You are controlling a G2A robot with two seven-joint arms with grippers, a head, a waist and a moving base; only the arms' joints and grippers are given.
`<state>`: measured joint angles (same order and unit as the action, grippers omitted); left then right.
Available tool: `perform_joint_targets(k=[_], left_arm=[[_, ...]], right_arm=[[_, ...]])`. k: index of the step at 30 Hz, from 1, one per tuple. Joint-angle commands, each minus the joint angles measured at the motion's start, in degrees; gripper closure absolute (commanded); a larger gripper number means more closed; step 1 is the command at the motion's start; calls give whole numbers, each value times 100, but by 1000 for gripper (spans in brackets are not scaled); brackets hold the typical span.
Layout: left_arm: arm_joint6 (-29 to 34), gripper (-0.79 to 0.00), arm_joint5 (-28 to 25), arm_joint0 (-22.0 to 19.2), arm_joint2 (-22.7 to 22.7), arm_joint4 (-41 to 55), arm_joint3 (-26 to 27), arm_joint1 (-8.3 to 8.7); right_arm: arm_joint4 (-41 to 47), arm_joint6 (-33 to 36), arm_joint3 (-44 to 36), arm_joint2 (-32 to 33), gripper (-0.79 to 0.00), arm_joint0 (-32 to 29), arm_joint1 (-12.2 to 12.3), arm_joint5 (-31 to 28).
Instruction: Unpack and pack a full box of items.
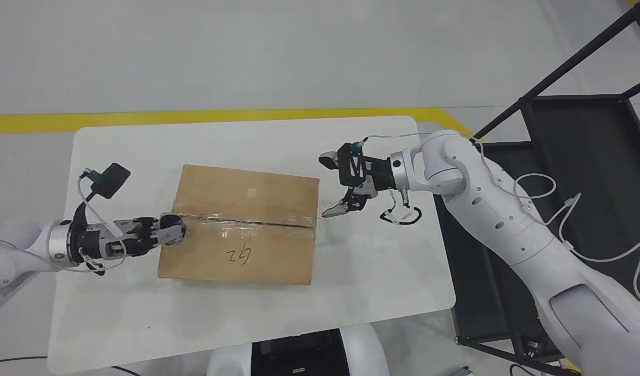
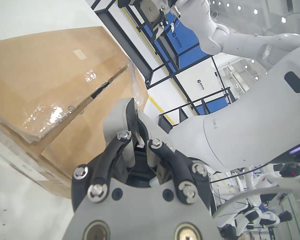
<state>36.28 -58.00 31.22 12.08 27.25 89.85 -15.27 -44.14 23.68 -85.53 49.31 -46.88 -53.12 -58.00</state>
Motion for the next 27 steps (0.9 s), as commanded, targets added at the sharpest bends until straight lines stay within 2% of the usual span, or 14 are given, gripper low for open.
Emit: perform_joint_targets(k=[1,8,14,18,19,20,21,27], left_arm=[[182,0,0,53,13,169,-121,-26],[447,0,304,175,106,554,-576,-127],[592,-18,463,259,246,621,-675,-175],[719,-366,739,312,333,639,-652,-198],[739,-591,803,320,361,629,-643,-203],[745,-736,850,332,389,619,-638,-207],[750,-785,915,349,412,610,-635,-211],[735,-785,991,466,566,577,-630,-231]], right_arm=[[0,0,0,0,-785,0,0,0],[0,0,0,0,-785,0,0,0],[0,0,0,0,-785,0,0,0],[0,0,0,0,-785,0,0,0],[0,0,0,0,-785,0,0,0],[0,0,0,0,-785,0,0,0],[0,0,0,0,-785,0,0,0],[0,0,0,0,-785,0,0,0]])
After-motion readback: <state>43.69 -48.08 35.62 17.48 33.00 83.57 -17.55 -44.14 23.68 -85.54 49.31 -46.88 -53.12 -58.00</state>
